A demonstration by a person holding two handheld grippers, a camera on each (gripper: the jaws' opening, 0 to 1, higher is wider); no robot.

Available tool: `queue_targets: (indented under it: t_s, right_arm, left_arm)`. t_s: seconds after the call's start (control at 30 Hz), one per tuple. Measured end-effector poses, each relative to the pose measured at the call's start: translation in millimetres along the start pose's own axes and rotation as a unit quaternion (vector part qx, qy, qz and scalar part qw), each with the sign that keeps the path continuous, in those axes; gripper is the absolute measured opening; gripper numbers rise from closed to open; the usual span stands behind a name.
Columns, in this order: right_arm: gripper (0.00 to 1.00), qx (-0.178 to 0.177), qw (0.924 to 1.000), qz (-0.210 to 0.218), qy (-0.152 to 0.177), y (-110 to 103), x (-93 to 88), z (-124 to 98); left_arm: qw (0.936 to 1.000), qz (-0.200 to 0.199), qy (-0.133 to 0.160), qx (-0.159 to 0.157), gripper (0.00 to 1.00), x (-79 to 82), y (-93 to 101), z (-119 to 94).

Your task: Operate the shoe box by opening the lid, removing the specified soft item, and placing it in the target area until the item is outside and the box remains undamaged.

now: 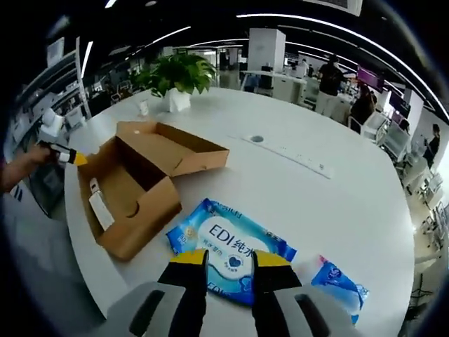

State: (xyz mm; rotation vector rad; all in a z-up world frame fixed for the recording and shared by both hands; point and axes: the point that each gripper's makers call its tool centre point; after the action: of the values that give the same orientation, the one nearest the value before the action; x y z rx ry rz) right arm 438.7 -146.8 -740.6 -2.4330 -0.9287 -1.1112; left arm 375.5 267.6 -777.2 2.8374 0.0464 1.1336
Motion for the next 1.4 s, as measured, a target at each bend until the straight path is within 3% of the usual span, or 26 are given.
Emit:
queue_targets:
  t_s: [0.1, 0.17, 0.3, 0.6, 0.8, 1.03, 1.1, 1.23, 1.4]
  right_arm:
    - [0.26, 0.042, 0.9991, -0.001, -0.003, -14, 6.9, 2]
    - [0.28, 0.056, 0.998, -0.03, 0.001, -23, 16.4, 1]
    - [0.29, 0.092, 0.9945, -0.048, 0.009, -47, 31.3, 0]
    - [0.32, 0.17, 0.9798, -0.105, 0.012, -97, 55.3, 7]
    - [0.35, 0.221, 0.9635, -0.151, 0.005, -129, 57.4, 19]
    - [0.38, 0.264, 0.9469, -0.183, -0.008, -150, 53.4, 33]
    - [0.38, 0.275, 0.9389, -0.207, -0.014, -155, 50.3, 37]
    - [0.38, 0.279, 0.9364, -0.212, -0.017, -160, 48.9, 47]
    - [0.38, 0.296, 0.925, -0.237, -0.033, -167, 37.0, 59]
  left_arm:
    - [1.0, 0.0, 0.0, 0.0, 0.01, 0.0, 0.0, 0]
    - [1.0, 0.0, 0.0, 0.0, 0.01, -0.2, 0.5, -1]
    - [1.0, 0.002, -0.001, 0.001, 0.01, -0.2, 0.6, -1]
    - [1.0, 0.003, -0.002, 0.001, 0.01, -0.6, 1.7, -1]
    - [1.0, 0.006, -0.003, 0.002, 0.01, -0.4, 1.2, 0]
    - [1.0, 0.006, -0.003, 0.0, 0.01, -0.6, 1.9, -1]
    - [1.0, 0.005, -0.003, 0.0, 0.01, -0.6, 1.7, -1]
    - [1.0, 0.008, -0.004, 0.001, 0.01, -0.7, 2.4, -2]
    - [0.9999, 0.009, -0.005, 0.003, 0.01, -0.5, 2.2, -2]
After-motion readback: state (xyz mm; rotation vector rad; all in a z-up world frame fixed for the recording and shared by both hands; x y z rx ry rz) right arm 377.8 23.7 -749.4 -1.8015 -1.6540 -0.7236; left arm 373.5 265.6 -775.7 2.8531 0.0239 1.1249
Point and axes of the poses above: the point that each gripper's makers call its tool centre point, and the gripper's own axes: z roughly forward along the fingers, y roughly to its right, x roughly out of its top, and after that the axes turned 7 degrees about y, right-handed
